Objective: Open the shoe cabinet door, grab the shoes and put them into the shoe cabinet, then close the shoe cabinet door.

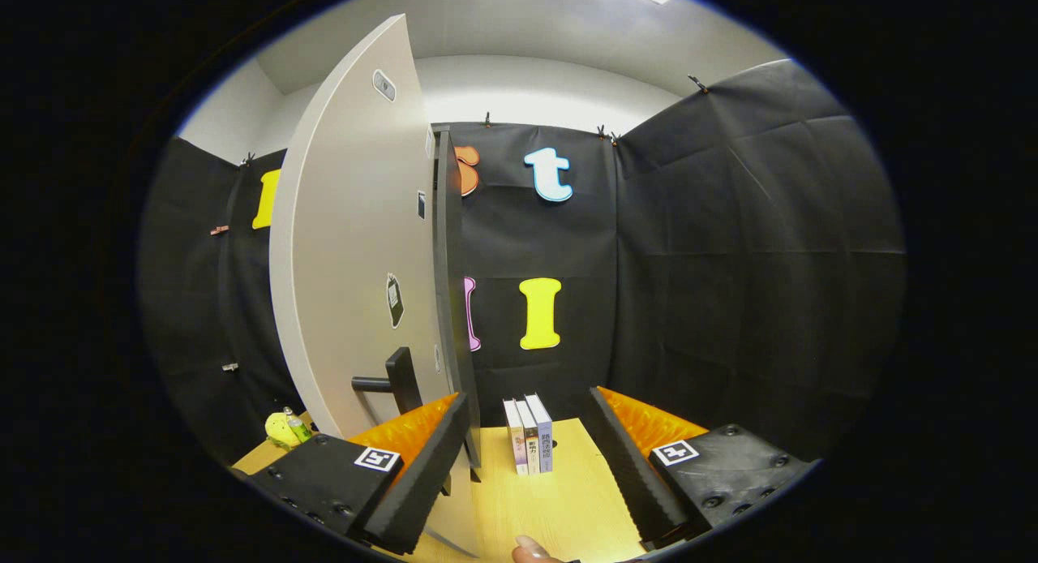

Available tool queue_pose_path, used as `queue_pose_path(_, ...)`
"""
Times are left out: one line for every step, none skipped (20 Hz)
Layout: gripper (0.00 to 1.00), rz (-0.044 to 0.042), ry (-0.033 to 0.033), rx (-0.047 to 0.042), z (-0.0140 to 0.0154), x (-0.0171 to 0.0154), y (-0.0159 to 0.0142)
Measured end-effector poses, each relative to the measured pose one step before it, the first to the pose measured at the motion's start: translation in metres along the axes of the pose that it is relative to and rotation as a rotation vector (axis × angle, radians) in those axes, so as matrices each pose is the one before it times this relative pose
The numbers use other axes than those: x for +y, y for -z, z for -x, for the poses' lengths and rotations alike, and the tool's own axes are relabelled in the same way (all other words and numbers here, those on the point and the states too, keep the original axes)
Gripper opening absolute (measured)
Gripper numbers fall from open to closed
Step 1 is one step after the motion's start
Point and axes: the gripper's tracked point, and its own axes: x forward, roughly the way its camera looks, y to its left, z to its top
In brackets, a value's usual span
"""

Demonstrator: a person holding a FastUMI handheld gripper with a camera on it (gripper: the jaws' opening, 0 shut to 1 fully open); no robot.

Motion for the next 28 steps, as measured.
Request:
queue_pose_path(0.97,-0.0001,-0.00143,-0.00064,0.00219,0.0034,0.00016)
queue_pose_path(0.97,-0.00021,-0.00301,-0.0005,0.00089,0.00538,0.00121)
queue_pose_path(0.97,0.00109,-0.0037,-0.00085,0.00203,0.00539,-0.00031)
queue_pose_path(0.97,0.00226,-0.00712,-0.00151,-0.00005,0.00666,0.00043)
queue_pose_path(0.97,0.00384,-0.01052,0.00054,0.00184,0.00749,0.0014)
queue_pose_path(0.97,0.00451,-0.01269,-0.00081,0.00028,0.00857,0.00022)
queue_pose_path(0.97,0.00529,-0.01321,-0.00181,0.00074,0.00904,-0.00003)
queue_pose_path(0.97,0.00473,-0.01187,-0.00341,0.0005,0.0095,-0.00021)
queue_pose_path(0.97,0.00132,-0.00911,-0.00165,-0.00005,0.00899,-0.00005)
queue_pose_path(0.97,-0.00283,-0.00944,-0.00023,0.00087,0.00941,-0.00046)
queue_pose_path(0.97,-0.00536,-0.01086,0.00339,-0.00228,0.00893,0.00105)
queue_pose_path(0.97,-0.0043,-0.00992,0.00335,-0.00204,0.00945,0.00113)
queue_pose_path(0.97,-0.00079,-0.01046,0.00268,-0.00211,0.00952,0.0008)
queue_pose_path(0.97,0.00372,-0.01184,0.00176,-0.00215,0.01013,0.00029)
queue_pose_path(0.97,0.00436,-0.00825,-0.00127,-0.0031,0.00808,-0.00087)
queue_pose_path(0.97,0.00421,-0.00848,-0.001,-0.00369,0.0101,0.00014)
queue_pose_path(0.97,0.00113,-0.00926,-0.00152,-0.00347,0.00931,-0.00014)
queue_pose_path(0.97,-0.0002,-0.0086,-0.00104,-0.00521,0.00933,-0.00016)
queue_pose_path(0.97,0.00092,-0.00827,-0.00132,-0.00436,0.00957,0.00106)
queue_pose_path(0.97,0.00197,-0.0082,-0.00204,-0.00458,0.00978,0.00074)
queue_pose_path(0.97,0.00217,-0.00907,-0.00198,-0.0056,0.00837,0.00038)
queue_pose_path(0.97,0.0012,-0.01083,-0.00171,-0.00618,0.00977,0.00036)
queue_pose_path(0.97,0.00027,-0.01311,-0.00025,-0.00627,0.01075,0.00112)
queue_pose_path(0.97,0.00062,-0.01415,0.00127,-0.00655,0.01099,0.00181)
queue_pose_path(0.97,0.00145,-0.01666,0.00169,-0.00773,0.01118,0.001)
queue_pose_path(0.97,0.00553,-0.01735,0.00325,-0.00681,0.01213,0.00184)
queue_pose_path(0.97,0.01094,-0.01299,0.00479,-0.00805,0.0115,0.00217)
queue_pose_path(0.97,0.0124,-0.01172,0.00381,-0.00577,0.01144,0.002)
